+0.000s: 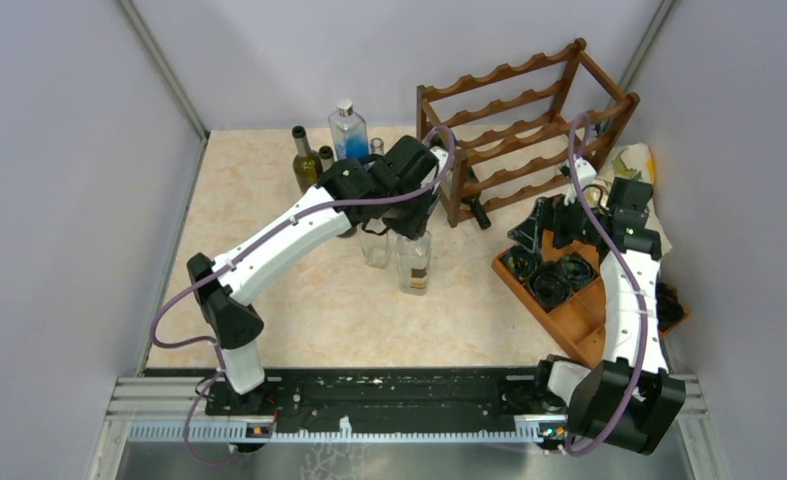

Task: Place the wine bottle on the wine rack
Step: Pick up the wine bottle from the center of the board.

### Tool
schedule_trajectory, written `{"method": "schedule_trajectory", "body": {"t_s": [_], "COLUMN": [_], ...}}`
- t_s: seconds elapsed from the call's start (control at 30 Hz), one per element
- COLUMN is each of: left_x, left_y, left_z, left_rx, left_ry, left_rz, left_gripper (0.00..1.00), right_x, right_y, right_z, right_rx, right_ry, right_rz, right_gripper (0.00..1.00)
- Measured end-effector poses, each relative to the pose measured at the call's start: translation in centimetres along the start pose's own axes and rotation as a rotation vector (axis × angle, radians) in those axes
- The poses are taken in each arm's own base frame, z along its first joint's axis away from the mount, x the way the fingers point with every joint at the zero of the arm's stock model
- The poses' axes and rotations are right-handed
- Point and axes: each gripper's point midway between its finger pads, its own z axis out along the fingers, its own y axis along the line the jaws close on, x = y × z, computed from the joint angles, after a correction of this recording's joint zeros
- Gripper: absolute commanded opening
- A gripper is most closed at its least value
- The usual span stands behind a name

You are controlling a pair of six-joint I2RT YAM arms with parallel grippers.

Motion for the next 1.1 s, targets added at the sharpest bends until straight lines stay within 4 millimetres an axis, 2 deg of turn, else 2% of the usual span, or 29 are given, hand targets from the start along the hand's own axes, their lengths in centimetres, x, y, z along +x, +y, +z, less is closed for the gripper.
{"method": "schedule_trajectory", "body": {"t_s": [0.17, 0.33, 0.57, 0.7, 0.93, 1.1], "left_x": [0.4, -1.0, -3.9, -4.2, -3.5, -4.0], "left_y": [-2.6, -4.5, -4.6, -4.2, -4.1, -4.1], "left_z": [-1.1, -3.5, -5.2, -5.1, -3.6, -2.2], "left_rx": [0.139, 0.230, 0.248, 0.238, 0.246, 0.234], "left_ry": [-0.024, -0.116, -0.267, -0.329, -0.386, -0.439], "left_rz": [0.034, 0.068, 0.050, 0.004, -0.087, -0.143], "left_gripper": [0.00, 0.00, 0.00, 0.00, 0.00, 0.00], "right_x": [0.0, -1.1, -4.4, -6.3, -8.4, -9.7], "right_y": [0.6, 2.1, 4.7, 6.0, 5.4, 7.0], "right_z": [-0.4, -1.2, -2.9, -3.9, -5.6, -6.5], "right_rx": [-0.014, -0.060, -0.125, -0.162, -0.129, -0.172], "right_ry": [0.018, 0.010, -0.040, -0.081, -0.177, -0.225], "right_rz": [-0.001, -0.004, -0.042, -0.030, 0.093, 0.143], "right_gripper": [0.92, 0.93, 0.93, 0.93, 0.93, 0.93]}}
